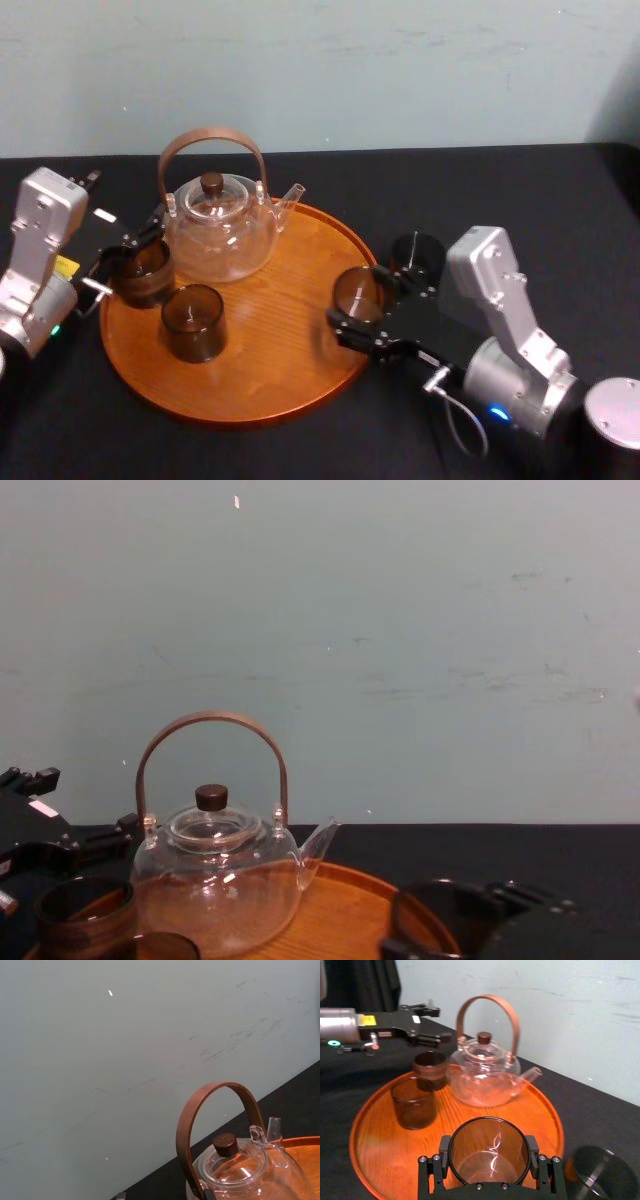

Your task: Pick up the glass from the table and place it on the tray.

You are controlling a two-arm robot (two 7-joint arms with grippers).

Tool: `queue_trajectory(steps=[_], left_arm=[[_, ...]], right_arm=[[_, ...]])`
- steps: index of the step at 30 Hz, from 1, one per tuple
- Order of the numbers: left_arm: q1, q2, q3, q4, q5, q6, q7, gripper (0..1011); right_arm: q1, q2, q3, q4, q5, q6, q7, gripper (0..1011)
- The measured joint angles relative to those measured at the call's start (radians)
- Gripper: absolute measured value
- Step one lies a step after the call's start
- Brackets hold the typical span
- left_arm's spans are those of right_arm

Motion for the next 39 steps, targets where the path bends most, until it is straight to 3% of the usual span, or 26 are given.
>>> queue_trajectory(steps=[12, 39], left_arm=[[0.000, 0.000, 0.000, 0.000, 0.000, 0.000, 0.000, 1001], [0.000, 0.000, 0.000, 0.000, 0.000, 0.000, 0.000, 1001]], right_arm=[[0.098, -0.050, -0.091, 0.079, -0.010, 0.002, 0.032, 905], [0.147, -0.071, -0.140, 0.166, -0.004, 0.007, 0.045, 905]])
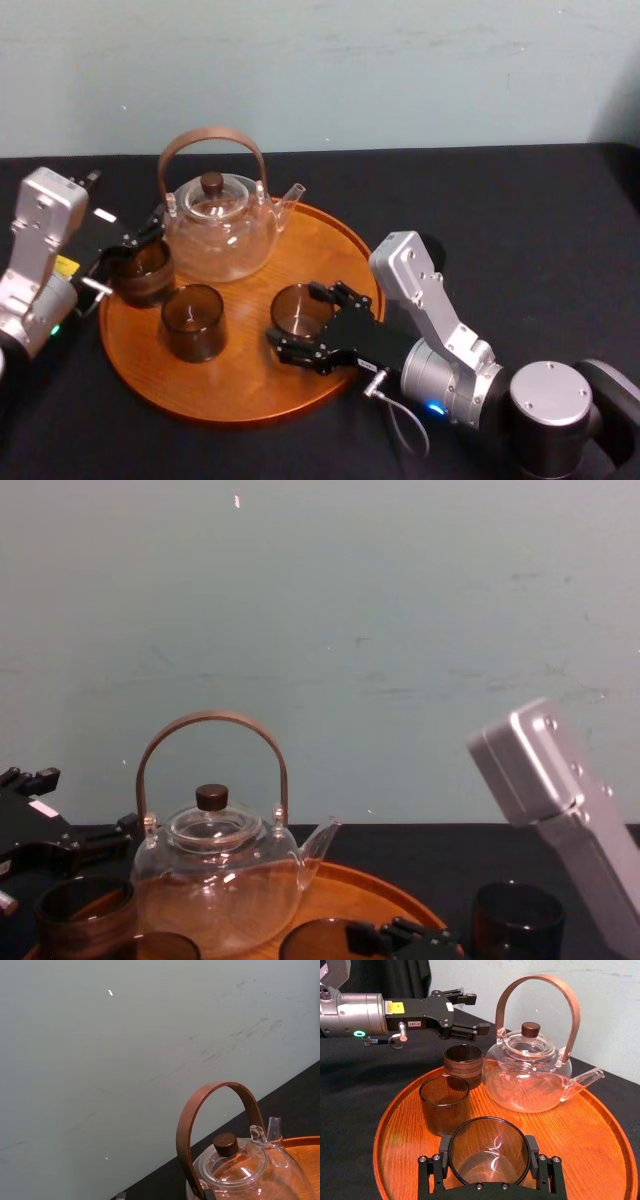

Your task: Pick up the glass from the table and place it on the tray.

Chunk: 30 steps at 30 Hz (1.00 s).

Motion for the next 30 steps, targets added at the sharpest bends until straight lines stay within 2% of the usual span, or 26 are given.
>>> queue_trajectory(steps=[17, 22, 30], left_arm=[[0.000, 0.000, 0.000, 0.000, 0.000, 0.000, 0.000, 1001], [0.000, 0.000, 0.000, 0.000, 0.000, 0.000, 0.000, 1001], [0.000, 0.000, 0.000, 0.000, 0.000, 0.000, 0.000, 1001]], right_arm=[[0.003, 0.000, -0.004, 0.004, -0.001, 0.003, 0.000, 908], [0.002, 0.000, -0.003, 0.003, -0.001, 0.003, 0.000, 998], [0.002, 0.000, -0.002, 0.002, 0.000, 0.002, -0.001, 1002]])
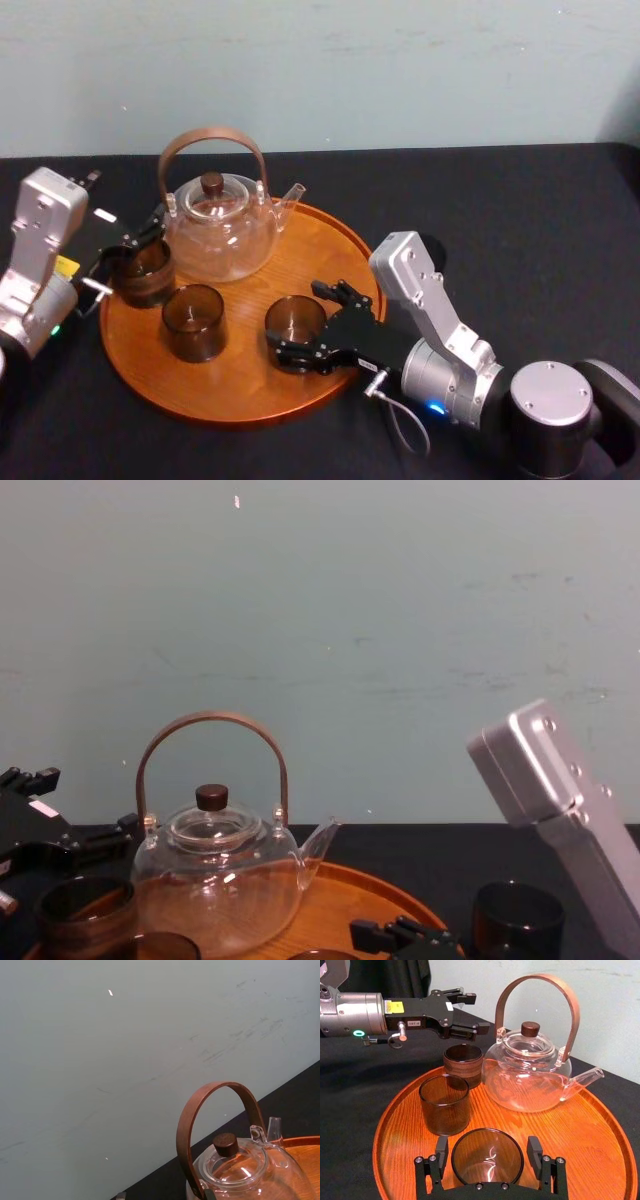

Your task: Pick up the glass from the table and place it on the tray.

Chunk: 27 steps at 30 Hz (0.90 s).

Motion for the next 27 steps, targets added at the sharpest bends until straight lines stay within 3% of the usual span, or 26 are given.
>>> queue_trajectory(steps=[11, 18, 27], left_arm=[[0.000, 0.000, 0.000, 0.000, 0.000, 0.000, 0.000, 1001], [0.000, 0.000, 0.000, 0.000, 0.000, 0.000, 0.000, 1001], [0.000, 0.000, 0.000, 0.000, 0.000, 0.000, 0.000, 1001]], right_arm=[[-0.026, 0.018, 0.042, -0.053, 0.034, -0.077, -0.005, 1002], [-0.080, 0.059, 0.096, -0.139, 0.061, -0.114, -0.023, 1002], [-0.167, 0.107, 0.165, -0.187, 0.091, -0.122, -0.050, 1002]])
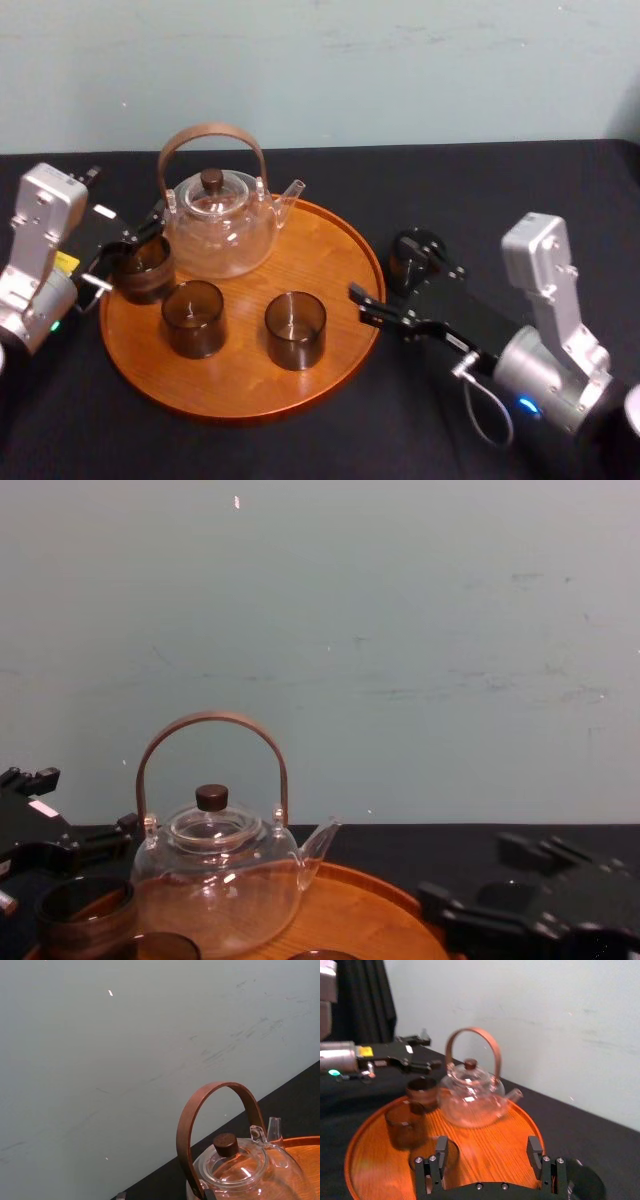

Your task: Pick up the glass from the table and place it on the tray.

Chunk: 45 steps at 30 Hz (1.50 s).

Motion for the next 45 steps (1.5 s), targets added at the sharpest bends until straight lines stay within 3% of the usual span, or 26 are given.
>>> queue_trajectory(steps=[9, 24, 45], left_arm=[[0.000, 0.000, 0.000, 0.000, 0.000, 0.000, 0.000, 1001], [0.000, 0.000, 0.000, 0.000, 0.000, 0.000, 0.000, 1001], [0.000, 0.000, 0.000, 0.000, 0.000, 0.000, 0.000, 1001]], right_arm=[[-0.082, 0.027, 0.076, -0.008, 0.029, -0.007, -0.026, 1002], [-0.108, 0.015, 0.145, 0.012, 0.024, 0.001, -0.066, 1002], [-0.006, -0.026, 0.126, 0.139, -0.012, 0.034, -0.052, 1002]])
